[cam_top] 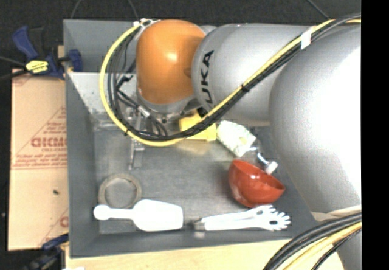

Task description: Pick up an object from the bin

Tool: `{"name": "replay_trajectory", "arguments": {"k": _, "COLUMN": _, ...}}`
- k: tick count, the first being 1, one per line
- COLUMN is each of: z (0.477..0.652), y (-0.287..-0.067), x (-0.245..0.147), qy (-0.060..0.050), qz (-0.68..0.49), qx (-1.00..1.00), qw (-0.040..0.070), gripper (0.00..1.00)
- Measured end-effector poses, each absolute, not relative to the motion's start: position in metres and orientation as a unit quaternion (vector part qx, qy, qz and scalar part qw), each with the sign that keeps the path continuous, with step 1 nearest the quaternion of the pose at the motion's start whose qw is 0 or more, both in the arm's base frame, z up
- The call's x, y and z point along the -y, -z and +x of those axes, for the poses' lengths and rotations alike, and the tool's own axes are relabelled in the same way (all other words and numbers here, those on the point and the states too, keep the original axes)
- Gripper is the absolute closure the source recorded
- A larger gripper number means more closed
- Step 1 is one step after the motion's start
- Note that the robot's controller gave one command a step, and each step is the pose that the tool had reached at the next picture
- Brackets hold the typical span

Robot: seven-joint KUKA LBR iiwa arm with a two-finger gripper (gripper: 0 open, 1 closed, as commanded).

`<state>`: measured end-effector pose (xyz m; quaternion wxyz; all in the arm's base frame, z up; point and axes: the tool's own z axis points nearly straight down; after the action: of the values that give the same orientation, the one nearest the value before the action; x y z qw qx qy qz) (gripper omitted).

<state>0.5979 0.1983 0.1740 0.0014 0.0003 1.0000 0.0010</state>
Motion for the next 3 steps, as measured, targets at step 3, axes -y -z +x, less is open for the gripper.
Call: {"name": "replay_trajectory", "arguments": {"k": 3, "z": 0.577, "y": -0.071, "x": -0.202, "qy": -0.001, "qz": -0.185, "qx": -0.983, "qw": 0.0, "gripper": 0.0}}
